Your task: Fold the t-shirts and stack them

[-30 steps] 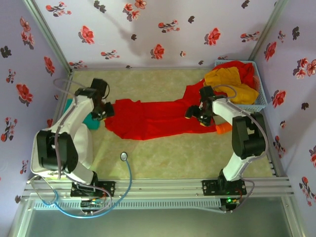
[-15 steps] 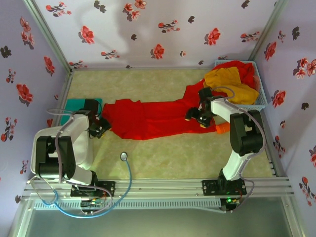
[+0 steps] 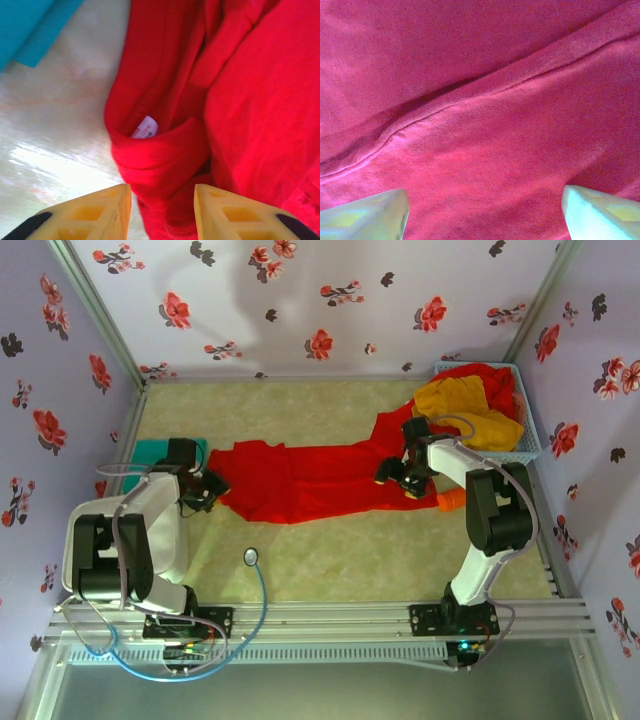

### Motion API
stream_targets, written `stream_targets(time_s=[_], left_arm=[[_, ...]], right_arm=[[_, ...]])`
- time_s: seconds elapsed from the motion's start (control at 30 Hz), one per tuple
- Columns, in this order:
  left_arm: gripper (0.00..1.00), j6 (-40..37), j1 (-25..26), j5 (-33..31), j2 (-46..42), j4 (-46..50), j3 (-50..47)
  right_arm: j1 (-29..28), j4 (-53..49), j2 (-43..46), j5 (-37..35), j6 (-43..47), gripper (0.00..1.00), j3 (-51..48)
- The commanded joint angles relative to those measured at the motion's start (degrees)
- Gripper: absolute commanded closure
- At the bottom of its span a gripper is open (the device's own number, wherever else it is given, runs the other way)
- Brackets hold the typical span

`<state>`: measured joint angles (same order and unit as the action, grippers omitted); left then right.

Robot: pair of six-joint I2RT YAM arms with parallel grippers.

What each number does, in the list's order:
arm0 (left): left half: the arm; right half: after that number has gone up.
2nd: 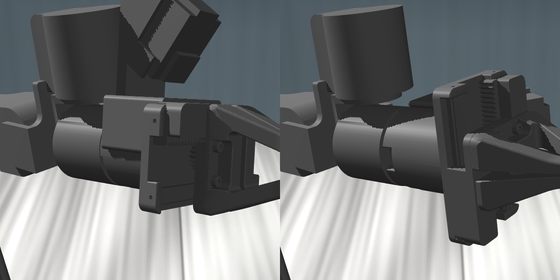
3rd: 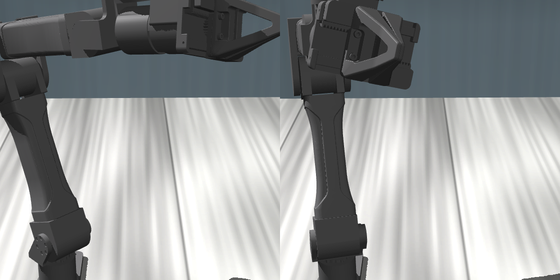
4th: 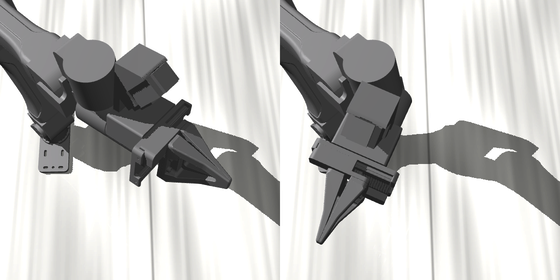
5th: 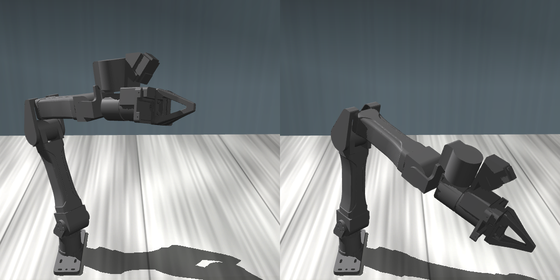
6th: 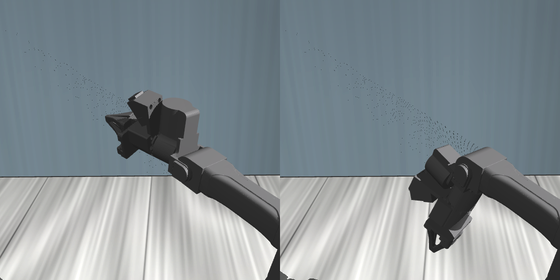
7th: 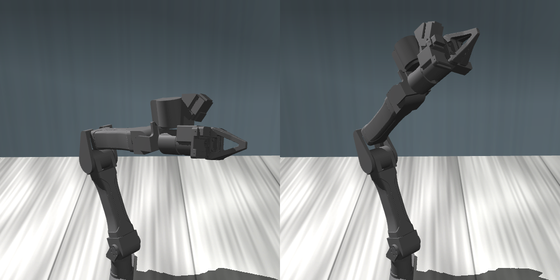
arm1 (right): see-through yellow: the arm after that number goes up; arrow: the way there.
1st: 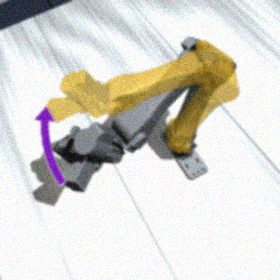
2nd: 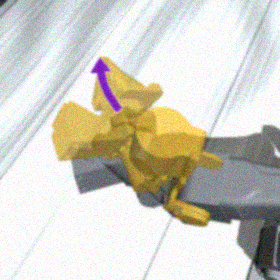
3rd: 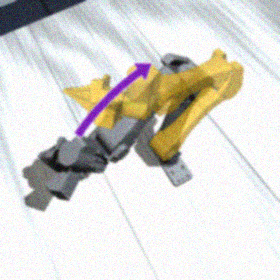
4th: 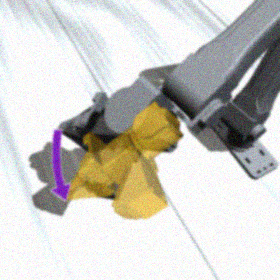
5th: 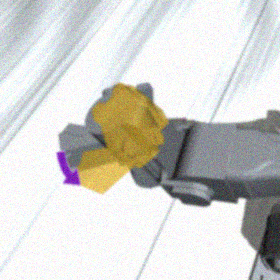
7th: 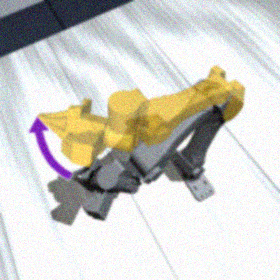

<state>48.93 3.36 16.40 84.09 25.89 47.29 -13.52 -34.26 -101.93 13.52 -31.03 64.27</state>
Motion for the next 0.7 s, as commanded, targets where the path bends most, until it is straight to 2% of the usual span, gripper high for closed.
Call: stream_targets(time_s=[0.0, 0.3, 0.5, 0.6, 0.67], left_arm=[[0.63, 2.58, 1.44, 3.6, 1.05, -3.46, 0.0], [0.65, 3.63, 5.2, 3.72, 6.36, -5.23, 4.67], [0.87, 3.05, 5.79, 3.68, 9.66, -4.95, 8.89], [0.87, 2.48, 6.32, 2.89, 10.63, -3.33, 11.31], [0.82, 1.9, 6.81, 2.01, 11.68, -2.18, 13.36]], right_arm=[[-0.18, -0.11, -1.22, -0.61, 0.25, 0.2, -0.54], [-0.16, 0.05, -0.73, -0.53, 0.18, 0.21, -1.12], [-0.19, 0.14, -0.64, -0.34, 0.01, 0.21, -1.51], [-0.18, 0.18, -0.24, -0.58, 0.06, 0.21, -1.77], [-0.12, 0.33, -0.32, -0.38, 0.01, 0.22, -1.76]])
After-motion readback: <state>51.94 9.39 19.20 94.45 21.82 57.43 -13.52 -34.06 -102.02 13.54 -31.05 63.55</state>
